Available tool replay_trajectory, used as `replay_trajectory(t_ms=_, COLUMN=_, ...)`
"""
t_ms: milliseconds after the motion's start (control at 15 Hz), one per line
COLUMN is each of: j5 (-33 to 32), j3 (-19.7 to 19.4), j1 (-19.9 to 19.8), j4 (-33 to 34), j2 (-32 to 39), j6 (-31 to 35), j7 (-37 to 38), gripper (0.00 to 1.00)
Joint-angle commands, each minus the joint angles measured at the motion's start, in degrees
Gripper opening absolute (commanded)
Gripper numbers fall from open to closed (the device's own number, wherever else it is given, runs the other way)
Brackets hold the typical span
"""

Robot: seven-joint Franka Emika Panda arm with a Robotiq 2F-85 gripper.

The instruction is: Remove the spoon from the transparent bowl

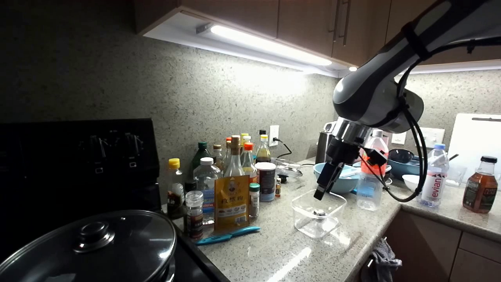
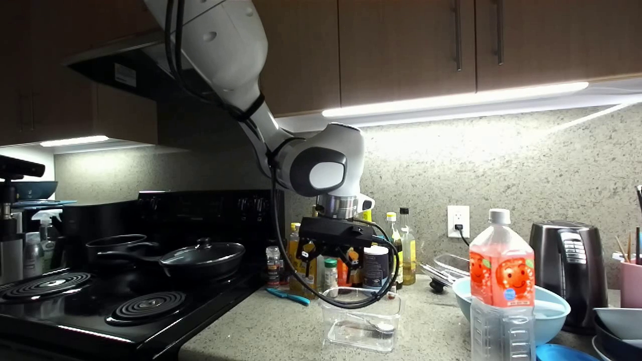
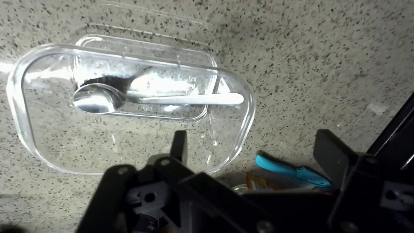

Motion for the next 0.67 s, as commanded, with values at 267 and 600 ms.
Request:
replay_trajectory(t_ms=267, j5=-1.24, j3=2.65, j1=-4.57, j4=8.04, j2=9.17, j6=-1.79, j7=0.03, gripper=1.00)
replay_trajectory(t_ms=600, j5=-4.70, j3=3.34, j1=-6.16, j4=10.08, j2=12.56, j6=-0.69, j7=2.63, gripper=1.00)
